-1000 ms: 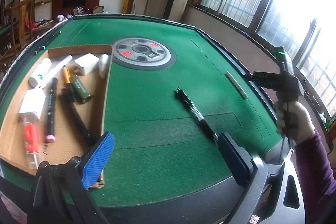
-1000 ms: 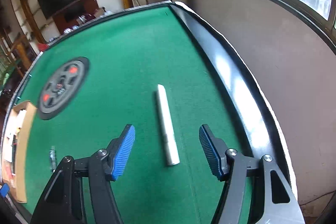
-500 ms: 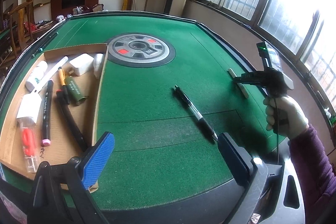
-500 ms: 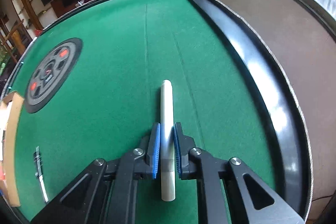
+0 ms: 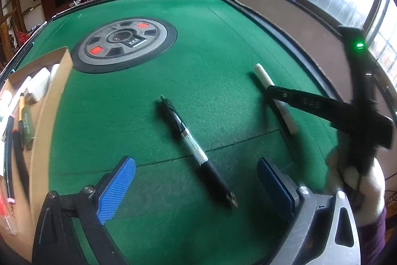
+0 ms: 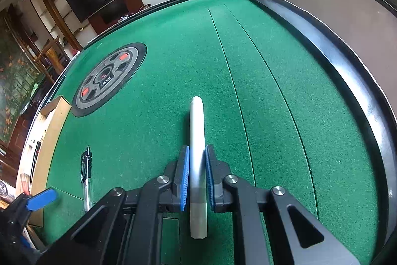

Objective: Organize rigid objects
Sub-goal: 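Grasp the clear-barrel black pen with the left tool while the right tool approaches the white stick, then close the right tool on the white stick while the left tool lifts the pen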

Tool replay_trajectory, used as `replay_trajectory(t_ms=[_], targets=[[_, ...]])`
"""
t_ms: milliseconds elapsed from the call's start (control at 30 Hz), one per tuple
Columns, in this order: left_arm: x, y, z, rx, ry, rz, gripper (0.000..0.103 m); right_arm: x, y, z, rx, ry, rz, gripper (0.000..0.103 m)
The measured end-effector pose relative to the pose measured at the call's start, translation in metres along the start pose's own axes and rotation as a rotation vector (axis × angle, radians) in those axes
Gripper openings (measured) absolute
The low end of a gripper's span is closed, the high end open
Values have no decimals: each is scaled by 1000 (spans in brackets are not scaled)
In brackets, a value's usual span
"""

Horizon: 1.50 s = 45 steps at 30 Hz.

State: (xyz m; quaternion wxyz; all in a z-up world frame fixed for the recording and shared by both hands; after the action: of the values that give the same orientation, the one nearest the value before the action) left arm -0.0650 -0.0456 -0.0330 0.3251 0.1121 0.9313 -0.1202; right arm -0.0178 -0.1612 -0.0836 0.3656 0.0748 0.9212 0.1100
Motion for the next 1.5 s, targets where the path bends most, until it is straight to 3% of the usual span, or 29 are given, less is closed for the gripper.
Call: replay_trajectory(t_ms=[33,67,100,133,200,267,467,567,633,667,700,767,933,1100,1233,1267,1300,1333,1367,1500], targets=[[0,-2,6,-9,4,6,99,1,2,2,-1,0,-1,13],[0,-3,11,-18,7,16,90,0,3,1,-1,0,-3,13],[1,-5,16,-20,15,26,73,0,2,0,-2,0,-3,13],[1,-5,19,-34,8,44,72,0,2,0,-4,-1,-1,13],[0,-5,18,-55,-7,77,46,-1,1,-1,-12,-1,1,15],[0,1,16,-45,-5,71,36,-1,1,-2,-13,-1,-1,16],[-4,21,15,-40,-3,17,38,0,0,-5,-25,-1,-11,21],[-4,10,21,-49,-12,52,59,0,1,-4,-29,-1,-12,22],[-3,2,24,-59,-6,88,63,1,1,-4,-30,-1,-12,23],[-4,-6,25,-31,-6,114,59,1,1,-4,-31,-1,-11,23],[-6,-8,27,-21,-7,141,41,1,1,-4,-32,-2,-10,23],[-11,-11,28,-27,-10,203,26,1,1,-4,-36,-1,-8,23],[-20,9,31,-1,11,138,24,0,2,-3,-42,-1,-13,26],[-12,2,27,12,-4,130,57,1,6,-3,-45,1,-31,33],[-5,-16,26,-6,3,181,59,1,10,-2,-42,2,-50,38],[-4,-19,25,-2,0,193,49,1,10,-2,-41,3,-53,39],[-4,-19,23,2,-5,198,27,1,11,-2,-41,4,-56,40],[-2,-17,22,-2,-6,197,14,1,11,-2,-41,4,-58,40],[-1,-15,20,5,1,181,10,1,11,-1,-39,5,-61,41],[3,-9,13,-5,-2,150,10,2,15,0,-12,10,-95,41]])
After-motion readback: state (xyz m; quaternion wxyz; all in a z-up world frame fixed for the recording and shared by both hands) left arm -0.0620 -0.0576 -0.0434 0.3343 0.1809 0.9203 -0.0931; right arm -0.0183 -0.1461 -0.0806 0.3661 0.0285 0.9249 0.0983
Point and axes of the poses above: each gripper's, at about its wrist camera, not at the fingertips, and z roughly the way its jaws point, y to its left, x to its underside, the point moved 7 cm from there along z, roughly the way its jaws point, and after that the axes turned 6 degrees about -y, right-handed, at the moved point
